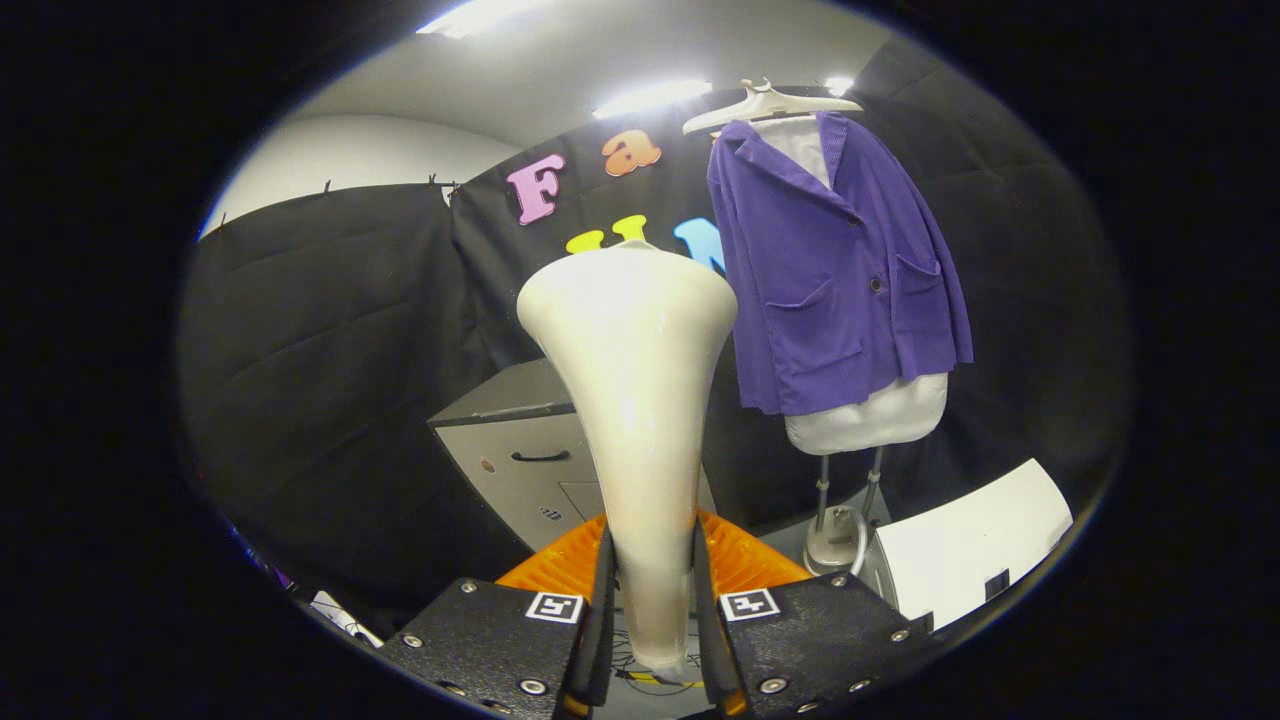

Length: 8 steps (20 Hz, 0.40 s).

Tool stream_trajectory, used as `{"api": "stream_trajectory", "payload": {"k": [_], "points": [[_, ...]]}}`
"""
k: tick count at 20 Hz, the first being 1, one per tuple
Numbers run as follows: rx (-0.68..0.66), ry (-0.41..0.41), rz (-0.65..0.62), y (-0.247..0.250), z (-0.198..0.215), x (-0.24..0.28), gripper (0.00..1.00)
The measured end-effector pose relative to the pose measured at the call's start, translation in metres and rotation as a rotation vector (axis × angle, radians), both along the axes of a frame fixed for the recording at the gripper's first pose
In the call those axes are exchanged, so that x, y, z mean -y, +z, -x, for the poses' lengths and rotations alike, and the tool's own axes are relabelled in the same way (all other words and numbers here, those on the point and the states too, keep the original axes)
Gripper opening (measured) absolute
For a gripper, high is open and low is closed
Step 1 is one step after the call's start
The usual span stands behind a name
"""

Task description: Iron the clothes twice with a garment steamer, once on the left side and once on the right side.

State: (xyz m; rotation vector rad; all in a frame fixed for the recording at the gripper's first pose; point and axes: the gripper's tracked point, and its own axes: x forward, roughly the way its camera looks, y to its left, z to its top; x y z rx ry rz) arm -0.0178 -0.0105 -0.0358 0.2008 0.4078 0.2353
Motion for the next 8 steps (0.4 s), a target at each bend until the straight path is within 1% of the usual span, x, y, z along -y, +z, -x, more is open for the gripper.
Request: {"api": "stream_trajectory", "payload": {"k": [8], "points": [[-0.007, 0.004, 0.006, 0.0006, 0.0048, -0.0035, 0.36]]}}
